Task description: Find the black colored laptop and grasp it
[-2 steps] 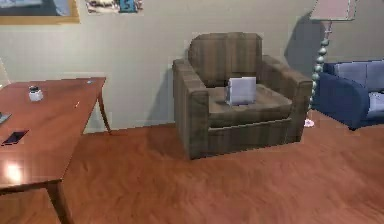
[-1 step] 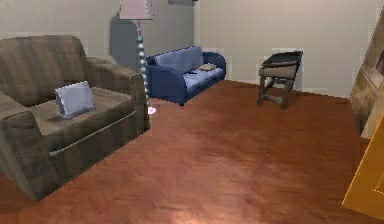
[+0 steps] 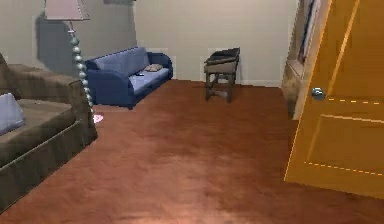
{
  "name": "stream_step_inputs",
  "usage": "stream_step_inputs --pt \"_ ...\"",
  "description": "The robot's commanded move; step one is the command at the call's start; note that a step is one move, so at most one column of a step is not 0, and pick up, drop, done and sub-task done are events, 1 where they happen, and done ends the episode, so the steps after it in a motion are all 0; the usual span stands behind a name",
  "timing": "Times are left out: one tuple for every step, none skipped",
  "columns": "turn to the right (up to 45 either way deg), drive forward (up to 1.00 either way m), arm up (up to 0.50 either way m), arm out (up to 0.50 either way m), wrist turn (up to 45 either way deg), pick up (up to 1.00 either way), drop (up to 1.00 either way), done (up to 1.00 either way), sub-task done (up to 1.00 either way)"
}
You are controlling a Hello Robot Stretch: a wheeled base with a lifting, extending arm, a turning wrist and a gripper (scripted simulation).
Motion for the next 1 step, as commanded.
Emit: stream_step_inputs --pt "0.0 0.25 0.0 0.0 0.0 0.0 0.0 0.0 0.0"
